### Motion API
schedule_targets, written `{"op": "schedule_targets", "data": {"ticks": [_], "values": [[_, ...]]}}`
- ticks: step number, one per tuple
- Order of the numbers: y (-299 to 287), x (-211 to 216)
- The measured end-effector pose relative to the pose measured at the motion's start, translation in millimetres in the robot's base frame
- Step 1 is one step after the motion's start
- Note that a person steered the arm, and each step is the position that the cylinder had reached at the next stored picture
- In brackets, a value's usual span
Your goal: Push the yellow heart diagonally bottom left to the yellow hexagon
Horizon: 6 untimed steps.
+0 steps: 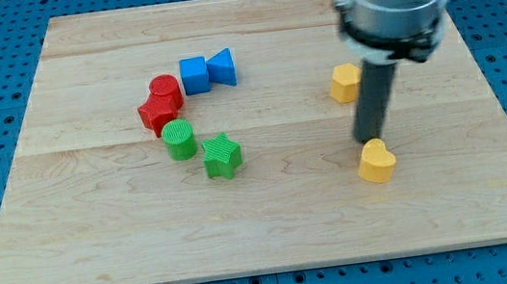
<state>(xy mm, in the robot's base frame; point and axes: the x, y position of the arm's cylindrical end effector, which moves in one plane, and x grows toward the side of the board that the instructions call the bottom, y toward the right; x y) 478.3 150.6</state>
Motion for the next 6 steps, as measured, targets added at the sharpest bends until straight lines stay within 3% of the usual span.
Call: {"op": "schedule_targets", "data": {"ticks": [1, 2, 4, 5, 6], "values": [[56, 0], [52, 25], [-57, 30], [-54, 30], [-3, 34]]}}
